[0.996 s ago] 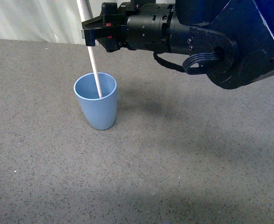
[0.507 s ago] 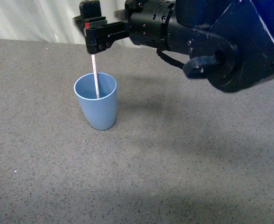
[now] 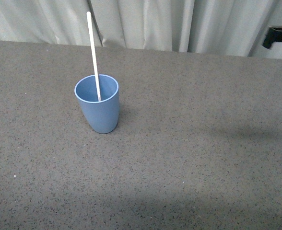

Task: Transfer chopsticks to blue cup

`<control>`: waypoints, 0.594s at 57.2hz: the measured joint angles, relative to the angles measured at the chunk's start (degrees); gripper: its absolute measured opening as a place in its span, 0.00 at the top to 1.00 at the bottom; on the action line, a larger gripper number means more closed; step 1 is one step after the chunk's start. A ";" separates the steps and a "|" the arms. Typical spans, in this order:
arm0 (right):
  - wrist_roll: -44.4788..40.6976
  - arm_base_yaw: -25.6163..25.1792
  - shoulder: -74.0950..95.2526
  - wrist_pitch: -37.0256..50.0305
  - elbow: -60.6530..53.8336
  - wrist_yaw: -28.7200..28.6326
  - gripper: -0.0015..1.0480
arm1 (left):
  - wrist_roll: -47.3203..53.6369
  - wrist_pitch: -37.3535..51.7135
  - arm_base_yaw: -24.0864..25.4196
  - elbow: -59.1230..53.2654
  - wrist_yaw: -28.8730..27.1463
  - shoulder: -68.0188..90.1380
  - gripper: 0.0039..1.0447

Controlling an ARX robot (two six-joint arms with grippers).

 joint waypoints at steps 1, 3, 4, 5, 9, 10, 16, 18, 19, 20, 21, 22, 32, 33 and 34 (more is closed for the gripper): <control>-0.02 -0.44 -1.05 0.00 -1.07 -0.48 0.98 | 0.00 0.00 0.00 0.00 0.00 0.00 0.06; -0.13 -1.09 -2.60 -0.04 -2.58 -1.33 0.99 | 0.00 0.00 0.00 0.00 -0.02 0.00 0.06; -0.20 -1.51 -3.67 -0.07 -3.52 -1.75 0.99 | 0.00 0.00 0.00 0.00 -0.02 0.00 0.06; -0.17 -1.70 -4.20 -0.11 -3.96 -1.99 0.99 | 0.00 0.00 0.00 0.00 -0.07 0.00 0.06; -0.20 -2.95 -8.50 -2.19 -6.54 -3.63 0.99 | 0.00 0.00 0.00 0.00 -0.04 0.00 0.06; -0.22 -3.15 -9.27 -2.99 -6.82 -3.96 0.99 | 0.00 0.00 0.00 0.00 -0.04 0.00 0.06; -0.20 -5.16 -16.33 -6.62 -9.94 -5.66 0.99 | 0.00 0.00 0.00 0.00 -0.02 0.00 0.06; -0.22 -5.81 -18.12 -7.15 -10.88 -6.08 0.99 | 0.00 0.00 0.00 0.00 -0.02 0.00 0.06; -0.22 -6.27 -19.23 -7.48 -11.47 -6.21 0.99 | 0.00 0.00 0.00 0.00 -0.02 0.00 0.06; -0.22 -6.45 -19.45 -7.54 -11.61 -6.32 0.99 | 0.00 0.00 0.00 0.00 -0.02 0.00 0.06; -0.20 -6.82 -20.79 -8.07 -12.35 -6.60 0.99 | 0.00 0.00 0.00 0.00 -0.02 0.00 0.06; -0.20 -7.13 -21.77 -8.48 -12.92 -6.91 0.99 | 0.00 0.00 0.00 0.00 -0.02 0.00 0.06; -0.22 -9.38 -30.23 -13.20 -17.03 -9.75 0.99 | 0.00 0.00 0.00 0.00 -0.04 0.00 0.06; -0.22 -9.49 -30.71 -13.49 -17.20 -9.88 0.99 | 0.00 0.00 0.00 0.00 -0.04 0.00 0.06; -0.22 -9.73 -31.67 -14.05 -17.57 -10.10 0.99 | 0.00 0.00 0.00 0.00 -0.04 0.00 0.06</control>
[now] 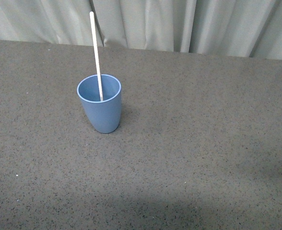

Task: Transfer chopsticks to blue cup

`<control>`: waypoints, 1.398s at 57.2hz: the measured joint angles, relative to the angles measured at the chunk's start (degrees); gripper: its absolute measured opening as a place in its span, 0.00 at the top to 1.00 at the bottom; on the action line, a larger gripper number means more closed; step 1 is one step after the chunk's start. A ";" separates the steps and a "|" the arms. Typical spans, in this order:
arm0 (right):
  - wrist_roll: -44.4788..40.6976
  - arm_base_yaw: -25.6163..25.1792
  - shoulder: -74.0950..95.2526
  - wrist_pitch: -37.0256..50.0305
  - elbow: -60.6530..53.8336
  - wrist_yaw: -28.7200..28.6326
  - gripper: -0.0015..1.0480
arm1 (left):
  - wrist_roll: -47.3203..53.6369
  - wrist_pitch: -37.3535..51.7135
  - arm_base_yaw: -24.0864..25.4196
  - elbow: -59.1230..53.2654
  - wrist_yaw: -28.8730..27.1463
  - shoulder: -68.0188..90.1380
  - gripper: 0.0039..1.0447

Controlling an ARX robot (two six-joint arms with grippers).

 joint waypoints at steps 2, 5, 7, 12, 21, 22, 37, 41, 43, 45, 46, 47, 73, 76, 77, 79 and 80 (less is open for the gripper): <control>0.00 -0.33 -1.44 -0.90 -0.48 -0.31 0.99 | 0.00 0.00 0.00 0.00 0.00 0.00 0.06; 0.00 -0.87 -3.82 -2.56 -1.25 -0.68 0.99 | 0.00 0.00 0.00 0.00 0.02 0.00 0.06; 0.02 -1.31 -5.73 -3.93 -1.77 -1.01 0.99 | 0.00 0.00 0.00 0.00 0.02 0.00 0.06; 0.02 -3.26 -10.10 -7.19 -2.86 -3.67 0.99 | 0.00 0.00 0.00 0.00 0.02 0.00 0.06; 0.02 -6.56 -17.75 -13.27 -4.28 -6.03 0.99 | 0.00 0.00 0.00 0.00 0.00 0.00 0.06; 0.02 -6.58 -18.23 -13.70 -4.37 -6.05 0.99 | 0.00 0.00 0.00 0.00 0.00 0.00 0.06; 0.00 -6.62 -29.38 -23.41 -5.35 -6.27 0.99 | 0.00 0.00 0.00 0.00 0.00 0.00 0.06; 0.00 -6.62 -32.11 -25.92 -5.49 -6.27 0.99 | 0.00 0.00 0.00 0.00 0.00 0.00 0.06; 0.00 -6.62 -33.20 -26.93 -5.49 -6.32 0.99 | 0.00 0.00 0.00 0.00 0.02 0.00 0.06; 0.00 -6.62 -34.27 -27.93 -5.49 -6.32 0.99 | 0.00 0.00 0.00 0.00 0.02 0.00 0.06; 0.00 -6.62 -34.99 -28.59 -5.51 -6.32 0.99 | 0.00 0.00 0.00 0.00 0.02 0.00 0.06; 0.00 -6.62 -35.36 -28.92 -5.49 -6.32 0.99 | 0.00 0.00 0.00 0.00 0.02 0.00 0.06; 0.02 -6.62 -47.36 -40.37 -5.51 -6.38 0.99 | 0.00 0.00 0.00 0.00 0.02 0.00 0.06; 0.00 -6.62 -48.63 -41.62 -5.51 -6.38 0.99 | 0.00 0.00 0.00 0.00 0.00 0.00 0.06; 0.00 -6.62 -49.03 -42.03 -5.51 -6.38 0.99 | 0.00 0.00 0.00 0.00 0.02 0.00 0.06; 0.00 -6.62 -49.62 -42.60 -5.51 -6.38 0.99 | 0.00 0.00 0.00 0.00 0.00 0.00 0.06; 0.00 -6.62 -50.01 -42.97 -5.51 -6.40 0.99 | 0.00 0.00 0.00 0.00 0.00 0.00 0.06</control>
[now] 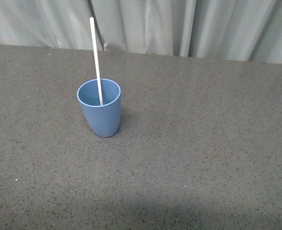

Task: Transfer chopsticks to blue cup

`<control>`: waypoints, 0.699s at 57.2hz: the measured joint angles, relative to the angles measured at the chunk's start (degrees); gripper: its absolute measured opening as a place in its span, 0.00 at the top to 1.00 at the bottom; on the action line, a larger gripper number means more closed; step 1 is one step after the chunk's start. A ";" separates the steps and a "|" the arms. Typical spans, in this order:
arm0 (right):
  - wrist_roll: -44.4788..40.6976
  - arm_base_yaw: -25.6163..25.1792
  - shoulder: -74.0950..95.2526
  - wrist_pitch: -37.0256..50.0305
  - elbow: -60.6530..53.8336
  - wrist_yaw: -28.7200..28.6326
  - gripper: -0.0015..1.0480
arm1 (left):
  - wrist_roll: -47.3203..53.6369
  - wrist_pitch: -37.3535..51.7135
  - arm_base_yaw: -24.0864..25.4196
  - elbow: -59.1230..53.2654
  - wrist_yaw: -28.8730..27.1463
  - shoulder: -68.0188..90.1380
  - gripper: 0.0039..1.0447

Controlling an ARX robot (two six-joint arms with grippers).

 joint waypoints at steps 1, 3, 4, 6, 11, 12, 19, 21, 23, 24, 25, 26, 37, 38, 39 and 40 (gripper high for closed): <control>0.00 0.00 -0.17 -0.17 0.00 0.00 0.99 | 0.00 0.00 0.00 0.00 0.02 0.00 0.06; 0.00 0.00 -0.90 -0.87 0.00 0.00 0.99 | 0.00 0.00 0.00 0.00 0.02 0.00 0.06; 0.00 0.00 -1.09 -1.07 0.00 0.00 0.99 | 0.00 0.00 0.00 0.00 0.02 0.00 0.06; 0.00 0.00 -1.57 -1.60 0.00 0.00 0.99 | 0.00 0.00 0.00 0.00 0.00 0.00 0.06; 0.00 0.00 -2.80 -2.80 0.00 0.00 0.99 | 0.00 0.00 0.00 0.00 0.02 0.00 0.06; 0.00 0.00 -3.10 -3.08 0.00 0.00 0.99 | 0.00 0.00 0.00 0.00 0.02 0.00 0.06; 0.00 0.00 -4.68 -4.68 0.00 0.00 0.99 | 0.00 0.00 0.00 0.00 0.02 0.00 0.06; 0.00 0.00 -5.53 -5.55 0.00 0.00 0.99 | 0.00 0.00 0.00 0.00 0.02 0.00 0.06; 0.00 0.00 -7.72 -8.28 0.07 -0.02 0.99 | 0.00 0.00 0.00 0.00 0.02 0.00 0.06; 0.02 0.00 -8.48 -9.53 0.07 -0.02 0.99 | 0.00 0.00 0.00 0.00 0.02 0.00 0.06; 0.00 0.00 -9.70 -11.23 0.04 -0.02 0.99 | 0.00 0.00 0.00 0.00 0.02 0.00 0.06; -0.02 0.00 -11.61 -13.66 0.04 -0.07 0.99 | 0.00 0.00 0.00 0.00 0.00 0.00 0.06; -0.02 0.00 -14.91 -15.30 0.04 -0.04 0.99 | 0.00 0.00 0.00 0.00 0.00 0.00 0.06; 0.00 0.00 -14.91 -15.32 0.04 -0.04 0.99 | 0.00 0.00 0.00 0.00 0.00 0.00 0.06; -0.02 0.00 -14.91 -15.32 0.04 -0.04 0.99 | 0.00 0.00 0.00 0.00 0.00 0.00 0.06; -0.07 0.00 -14.91 -15.32 0.04 -0.04 0.98 | 0.00 0.00 0.00 0.00 0.02 0.00 0.06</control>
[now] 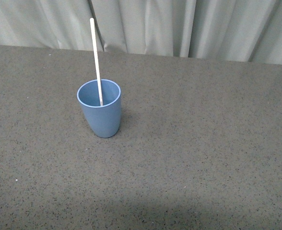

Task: Transfer chopsticks to blue cup

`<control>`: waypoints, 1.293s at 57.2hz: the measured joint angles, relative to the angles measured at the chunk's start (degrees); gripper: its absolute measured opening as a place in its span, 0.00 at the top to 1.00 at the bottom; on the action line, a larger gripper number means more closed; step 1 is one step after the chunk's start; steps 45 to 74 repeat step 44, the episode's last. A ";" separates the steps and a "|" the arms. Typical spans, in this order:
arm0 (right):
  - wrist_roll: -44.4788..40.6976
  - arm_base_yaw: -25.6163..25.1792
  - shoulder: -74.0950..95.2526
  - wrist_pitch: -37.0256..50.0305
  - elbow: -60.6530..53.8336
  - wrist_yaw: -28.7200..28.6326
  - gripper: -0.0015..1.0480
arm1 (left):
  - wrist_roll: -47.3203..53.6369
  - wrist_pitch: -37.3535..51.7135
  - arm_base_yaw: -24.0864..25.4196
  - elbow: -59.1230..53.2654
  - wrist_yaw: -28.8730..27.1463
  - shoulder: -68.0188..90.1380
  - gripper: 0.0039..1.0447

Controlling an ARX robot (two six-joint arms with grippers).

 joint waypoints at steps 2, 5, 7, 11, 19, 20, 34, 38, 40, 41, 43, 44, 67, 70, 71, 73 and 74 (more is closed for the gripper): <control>0.02 0.00 0.00 -0.02 0.00 -0.02 0.93 | 0.00 0.00 0.00 0.00 0.00 0.00 0.06; 0.02 0.00 0.00 -0.02 0.00 0.00 0.85 | 0.00 0.00 0.00 0.00 0.00 0.00 0.06; 0.02 0.00 -0.02 -0.02 0.00 0.00 0.80 | 0.00 0.00 0.00 0.00 0.00 0.00 0.06; 0.02 0.00 -0.04 -0.02 0.00 0.00 0.68 | 0.00 0.00 0.00 0.00 -0.02 0.00 0.06; 0.02 0.00 -0.04 -0.02 0.00 0.00 0.39 | 0.00 0.00 0.00 0.00 0.00 0.00 0.06; 0.02 0.00 -0.04 -0.02 0.00 0.00 0.34 | 0.00 0.00 0.00 0.00 0.00 0.00 0.06; 0.07 0.00 -0.04 -0.02 0.00 0.00 0.10 | 0.00 0.00 0.00 0.00 0.00 0.00 0.06; 0.07 0.00 -0.04 -0.02 0.00 0.00 0.09 | 0.00 0.00 0.00 0.00 0.00 0.00 0.06; 0.07 0.00 -0.04 -0.02 0.00 0.00 0.09 | 0.00 0.00 0.00 0.00 0.00 0.00 0.06; 0.07 0.00 -0.04 -0.02 0.00 0.00 0.09 | 0.00 0.00 0.00 0.00 0.00 0.00 0.06; 0.07 0.00 -0.04 -0.02 0.00 0.00 0.09 | 0.00 0.00 0.00 0.00 -0.02 0.00 0.06; 0.07 0.00 -0.04 -0.02 0.00 0.00 0.09 | 0.00 0.00 0.00 0.00 0.00 0.00 0.06; 0.07 0.00 -0.04 -0.02 0.00 0.00 0.09 | 0.00 0.00 0.00 0.00 0.00 0.00 0.06; 0.07 0.00 -0.04 -0.02 0.00 0.00 0.09 | 0.00 0.00 0.00 0.00 0.00 0.00 0.06; 0.07 0.00 -0.04 -0.02 0.00 0.00 0.09 | 0.00 0.00 0.00 0.00 0.00 0.00 0.06; 0.07 0.00 -0.04 -0.02 0.00 0.00 0.09 | 0.00 0.00 0.00 0.00 0.00 0.00 0.06; 0.07 0.00 -0.04 -0.02 0.00 0.00 0.09 | 0.00 0.00 0.00 0.00 0.00 0.00 0.06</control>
